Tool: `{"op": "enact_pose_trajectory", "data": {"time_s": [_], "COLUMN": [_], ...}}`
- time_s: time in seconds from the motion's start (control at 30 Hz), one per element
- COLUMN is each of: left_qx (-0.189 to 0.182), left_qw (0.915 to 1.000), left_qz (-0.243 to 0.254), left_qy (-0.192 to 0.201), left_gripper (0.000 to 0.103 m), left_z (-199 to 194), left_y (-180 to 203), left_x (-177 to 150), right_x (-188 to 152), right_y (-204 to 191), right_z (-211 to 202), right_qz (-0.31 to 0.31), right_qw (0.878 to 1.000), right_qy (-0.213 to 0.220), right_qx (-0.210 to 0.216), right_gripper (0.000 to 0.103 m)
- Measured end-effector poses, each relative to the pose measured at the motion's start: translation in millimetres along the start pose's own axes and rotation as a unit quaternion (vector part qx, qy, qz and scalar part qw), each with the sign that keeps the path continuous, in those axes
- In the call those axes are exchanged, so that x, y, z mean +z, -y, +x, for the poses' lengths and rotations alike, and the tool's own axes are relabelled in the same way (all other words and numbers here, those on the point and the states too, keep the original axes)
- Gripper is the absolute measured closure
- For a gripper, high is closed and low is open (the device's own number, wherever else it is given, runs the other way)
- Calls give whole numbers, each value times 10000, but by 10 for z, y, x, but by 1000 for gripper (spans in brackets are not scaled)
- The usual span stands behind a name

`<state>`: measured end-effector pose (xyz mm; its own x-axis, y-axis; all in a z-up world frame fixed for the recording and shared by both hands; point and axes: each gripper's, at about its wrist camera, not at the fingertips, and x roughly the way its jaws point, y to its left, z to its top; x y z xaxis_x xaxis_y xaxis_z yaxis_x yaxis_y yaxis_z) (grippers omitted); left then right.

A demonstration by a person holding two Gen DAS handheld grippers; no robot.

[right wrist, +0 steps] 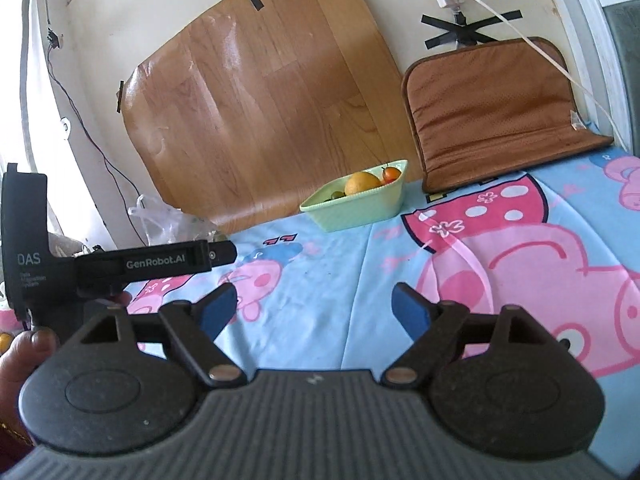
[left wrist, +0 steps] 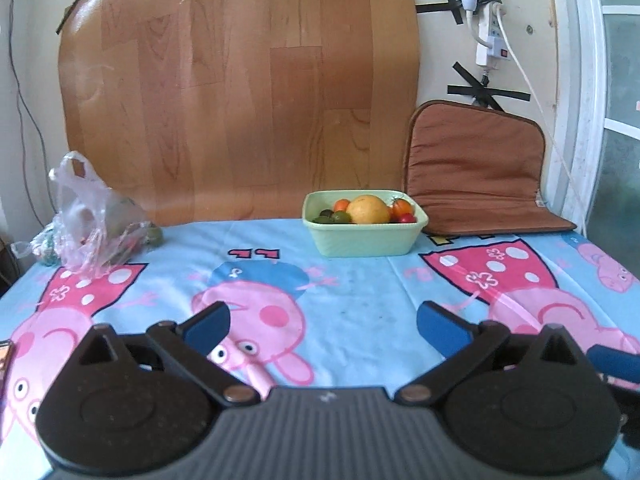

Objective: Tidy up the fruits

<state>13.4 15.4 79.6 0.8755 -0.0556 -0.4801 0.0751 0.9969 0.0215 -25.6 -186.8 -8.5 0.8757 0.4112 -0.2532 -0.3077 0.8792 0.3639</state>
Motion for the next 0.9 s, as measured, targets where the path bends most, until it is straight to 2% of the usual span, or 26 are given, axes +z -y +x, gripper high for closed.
{"op": "enact_pose_trajectory", "data": {"time_s": [0.27,0.9], "left_qx": [508,922], "left_qw": [9983,9952], "left_qz": [241,301], "left_qy": [123,144], "left_gripper": [0,0], "left_z": [-35,81], "left_y": [-5,-79], "left_x": [-43,-131], "right_x": [-18,-41], "right_y": [-9,9], "right_z": [-21,26], "right_qz": [-35,11], "right_qw": [10000,9999], "right_qy": [9,-100], "right_qx": [22,5], "right_gripper": [16,16]}}
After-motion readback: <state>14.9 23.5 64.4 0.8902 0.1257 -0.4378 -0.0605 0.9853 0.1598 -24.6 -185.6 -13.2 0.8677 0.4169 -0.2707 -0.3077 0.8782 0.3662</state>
